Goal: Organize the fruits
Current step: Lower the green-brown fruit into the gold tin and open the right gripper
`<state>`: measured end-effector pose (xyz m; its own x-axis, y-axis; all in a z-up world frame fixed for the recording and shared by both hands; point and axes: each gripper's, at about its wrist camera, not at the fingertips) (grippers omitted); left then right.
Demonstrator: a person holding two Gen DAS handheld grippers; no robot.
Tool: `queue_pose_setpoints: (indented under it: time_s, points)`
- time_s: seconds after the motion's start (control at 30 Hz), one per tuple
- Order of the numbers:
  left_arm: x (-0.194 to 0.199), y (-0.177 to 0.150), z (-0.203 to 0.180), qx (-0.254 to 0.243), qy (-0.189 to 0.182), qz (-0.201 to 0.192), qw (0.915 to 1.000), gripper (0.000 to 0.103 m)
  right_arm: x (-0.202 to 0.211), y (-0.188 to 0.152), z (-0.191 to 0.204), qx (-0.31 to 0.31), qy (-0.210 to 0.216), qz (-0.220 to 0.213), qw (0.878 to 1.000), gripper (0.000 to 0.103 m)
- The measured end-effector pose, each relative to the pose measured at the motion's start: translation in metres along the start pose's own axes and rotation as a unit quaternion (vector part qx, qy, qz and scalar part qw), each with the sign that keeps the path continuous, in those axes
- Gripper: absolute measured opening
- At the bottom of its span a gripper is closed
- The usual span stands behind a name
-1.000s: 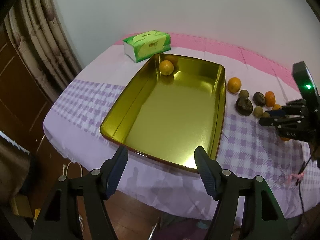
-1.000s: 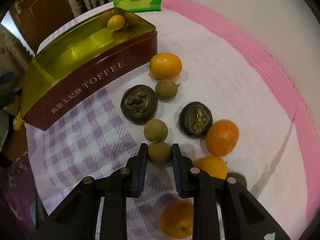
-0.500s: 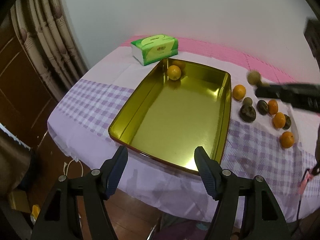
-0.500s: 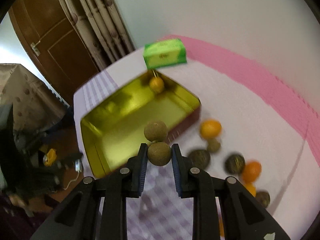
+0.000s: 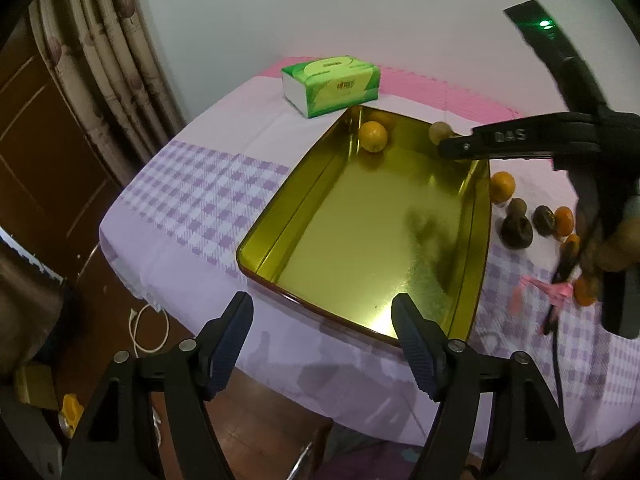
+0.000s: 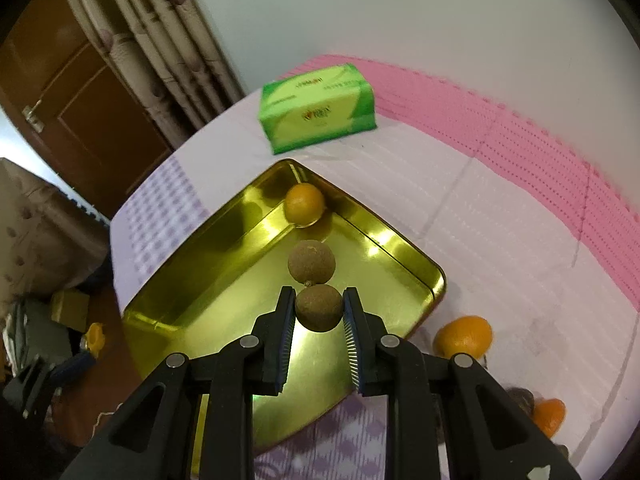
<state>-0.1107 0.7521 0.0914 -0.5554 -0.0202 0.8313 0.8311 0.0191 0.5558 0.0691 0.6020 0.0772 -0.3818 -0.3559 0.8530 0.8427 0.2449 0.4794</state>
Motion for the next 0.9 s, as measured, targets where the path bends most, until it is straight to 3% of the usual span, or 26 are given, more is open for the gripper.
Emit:
queue_pose_setpoints:
  time_s: [0.53, 0.9]
  points:
    - [-0.006, -0.002, 0.002, 0.006, -0.01, 0.02, 0.9997, 0.072, -0.044, 0.016, -0.005, -0.034, -0.02, 0.022, 0.999, 0.022]
    - [-0.008, -0.003, 0.001, 0.004, -0.01, 0.024, 0.9997, 0.072, -0.039, 0.023, -0.009, -0.055, -0.001, -0.01, 0.998, 0.026]
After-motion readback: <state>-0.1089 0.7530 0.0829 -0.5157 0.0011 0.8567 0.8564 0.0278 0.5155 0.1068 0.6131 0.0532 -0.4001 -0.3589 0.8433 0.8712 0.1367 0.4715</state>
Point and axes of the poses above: each gripper's, at about its wrist camera, not at the fingertips, and x roughly against the way its jaws point, z to its left, y to its top, and after that the axes turned 1 degree about -x, right-handed
